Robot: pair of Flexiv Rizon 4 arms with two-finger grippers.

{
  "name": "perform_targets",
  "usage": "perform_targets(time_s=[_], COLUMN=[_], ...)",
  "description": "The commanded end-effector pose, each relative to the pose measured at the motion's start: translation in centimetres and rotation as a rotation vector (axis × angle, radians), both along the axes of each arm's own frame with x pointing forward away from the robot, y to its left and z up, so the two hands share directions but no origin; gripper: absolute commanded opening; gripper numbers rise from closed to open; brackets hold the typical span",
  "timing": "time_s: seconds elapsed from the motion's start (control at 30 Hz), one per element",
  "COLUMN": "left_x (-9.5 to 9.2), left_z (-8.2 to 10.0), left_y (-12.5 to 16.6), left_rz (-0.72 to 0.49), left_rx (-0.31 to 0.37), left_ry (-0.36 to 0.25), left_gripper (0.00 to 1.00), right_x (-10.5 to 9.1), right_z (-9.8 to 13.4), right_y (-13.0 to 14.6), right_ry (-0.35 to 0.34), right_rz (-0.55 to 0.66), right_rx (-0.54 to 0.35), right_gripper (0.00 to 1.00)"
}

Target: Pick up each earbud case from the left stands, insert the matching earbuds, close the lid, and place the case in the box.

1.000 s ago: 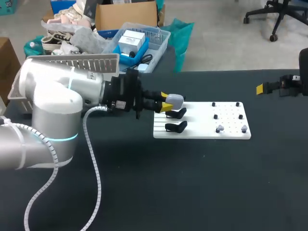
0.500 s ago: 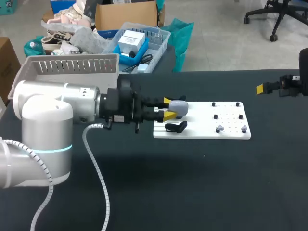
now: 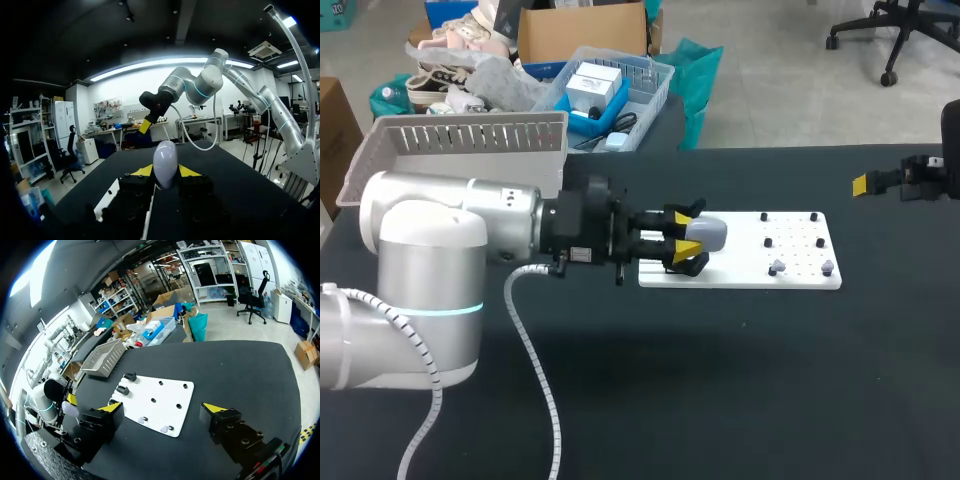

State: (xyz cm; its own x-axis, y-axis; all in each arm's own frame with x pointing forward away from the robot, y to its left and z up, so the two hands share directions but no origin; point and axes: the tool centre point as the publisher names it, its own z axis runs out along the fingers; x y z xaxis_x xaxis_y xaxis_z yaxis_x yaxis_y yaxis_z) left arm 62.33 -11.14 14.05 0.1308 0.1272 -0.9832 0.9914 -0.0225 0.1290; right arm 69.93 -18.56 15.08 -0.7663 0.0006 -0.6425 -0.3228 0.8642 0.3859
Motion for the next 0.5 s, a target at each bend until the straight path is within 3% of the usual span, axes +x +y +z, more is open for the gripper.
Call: perform_targets(time_s=[0.03,0.5], left_x=[0.0,0.15], left_z=[-0.17,-0.21], left_y=[-0.59,-1.2], left_rz=[0.009,0.031], left_rx=[-0.027,-0.094], left_ry=[0.001,-0.041], left_gripper=[0.0,0.0], right_x=[0.08,0.08], right_z=[-0.07,-0.07], right_y=[-0.01,-0.01], right_ry=[0.0,0.0], right_rz=[0.002,0.002], right_rx=[0.001,0.001], right_gripper=[1.0,1.0])
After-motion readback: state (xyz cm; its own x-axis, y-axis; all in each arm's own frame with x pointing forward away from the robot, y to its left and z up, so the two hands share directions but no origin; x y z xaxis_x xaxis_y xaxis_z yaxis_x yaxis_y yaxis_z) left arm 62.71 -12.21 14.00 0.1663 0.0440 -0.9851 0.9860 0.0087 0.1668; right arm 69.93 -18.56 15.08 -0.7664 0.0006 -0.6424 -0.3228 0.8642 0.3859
